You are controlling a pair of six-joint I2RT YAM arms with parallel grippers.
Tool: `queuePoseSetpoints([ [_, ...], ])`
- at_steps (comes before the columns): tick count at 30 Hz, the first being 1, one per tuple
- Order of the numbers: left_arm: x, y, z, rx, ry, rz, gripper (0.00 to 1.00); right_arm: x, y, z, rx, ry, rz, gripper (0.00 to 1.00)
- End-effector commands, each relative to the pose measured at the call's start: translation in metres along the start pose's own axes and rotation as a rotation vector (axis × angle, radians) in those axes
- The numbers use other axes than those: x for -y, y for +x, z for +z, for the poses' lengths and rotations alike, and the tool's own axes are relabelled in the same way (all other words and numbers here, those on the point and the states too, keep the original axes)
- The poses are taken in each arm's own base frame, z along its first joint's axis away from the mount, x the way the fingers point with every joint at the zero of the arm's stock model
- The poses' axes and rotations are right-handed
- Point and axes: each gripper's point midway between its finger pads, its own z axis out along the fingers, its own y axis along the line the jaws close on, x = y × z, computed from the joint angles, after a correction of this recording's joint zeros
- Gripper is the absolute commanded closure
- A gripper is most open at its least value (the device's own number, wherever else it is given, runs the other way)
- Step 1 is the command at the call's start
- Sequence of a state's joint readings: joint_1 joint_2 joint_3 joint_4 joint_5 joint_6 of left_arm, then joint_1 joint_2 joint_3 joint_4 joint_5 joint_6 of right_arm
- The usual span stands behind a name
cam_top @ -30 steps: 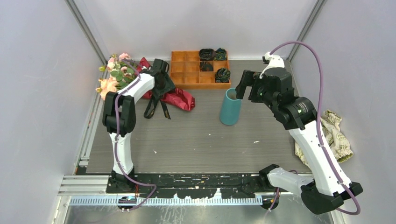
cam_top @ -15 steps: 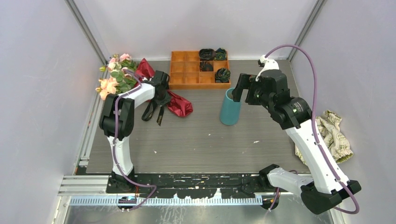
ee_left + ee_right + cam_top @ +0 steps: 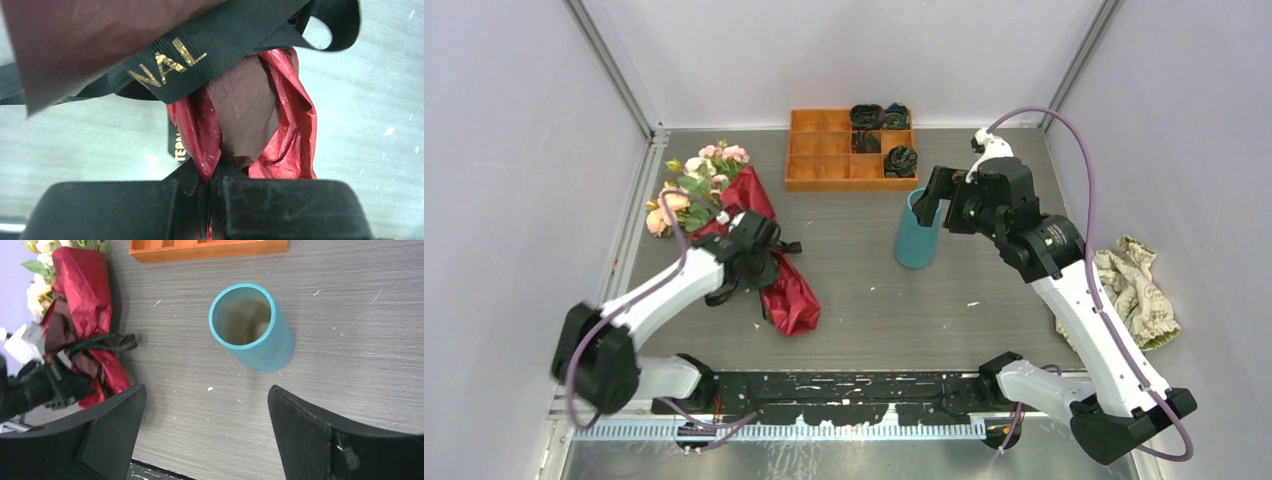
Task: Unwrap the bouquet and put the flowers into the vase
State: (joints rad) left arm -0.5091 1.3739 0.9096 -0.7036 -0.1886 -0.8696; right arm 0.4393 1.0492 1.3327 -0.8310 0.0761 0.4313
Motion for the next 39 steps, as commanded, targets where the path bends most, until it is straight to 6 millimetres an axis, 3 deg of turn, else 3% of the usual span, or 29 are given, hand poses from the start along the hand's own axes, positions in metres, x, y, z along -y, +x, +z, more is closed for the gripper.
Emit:
queuePoseSetpoints([
  [1, -0.049, 0.038, -0.029, 0.017, -0.068, -0.03, 1.0, -0.015, -0.008, -0.009, 0.049, -0.082, 0.041, 0.04],
  [5, -0.072, 0.056, -0.04, 0.059, -0.022, -0.087, 0.78, -0.023, -0.001, -0.01, 0.024, -0.133, 0.048, 0.02],
  [10, -0.074, 0.056, -0.049, 0.124, 0.067, -0.141, 0.49, -0.044, -0.005, -0.025, 0.025, -0.23, 0.016, 0.01],
  [12, -0.078, 0.054, -0.055, 0.134, 0.054, -0.169, 0.39, -0.052, -0.009, -0.035, 0.037, -0.242, -0.015, 0.01],
  [17, -0.113, 0.037, -0.076, 0.239, -0.115, -0.29, 0.35, -0.079, -0.008, -0.052, 0.047, -0.269, -0.101, 0.01],
  [20, -0.113, 0.022, -0.081, 0.291, -0.14, -0.304, 0.14, -0.1, 0.0, -0.057, 0.037, -0.326, -0.124, 0.01],
  [24, -0.103, 0.004, -0.076, 0.29, -0.219, -0.258, 0.07, -0.119, 0.009, -0.06, 0.024, -0.381, -0.148, 0.01],
  [32, -0.085, -0.014, -0.016, 0.134, -0.234, -0.272, 0.01, -0.119, 0.015, -0.065, 0.028, -0.402, -0.173, 0.01],
  [39, -0.071, -0.035, -0.006, 0.15, -0.164, -0.272, 0.0, -0.115, 0.018, -0.071, 0.04, -0.418, -0.183, 0.0],
])
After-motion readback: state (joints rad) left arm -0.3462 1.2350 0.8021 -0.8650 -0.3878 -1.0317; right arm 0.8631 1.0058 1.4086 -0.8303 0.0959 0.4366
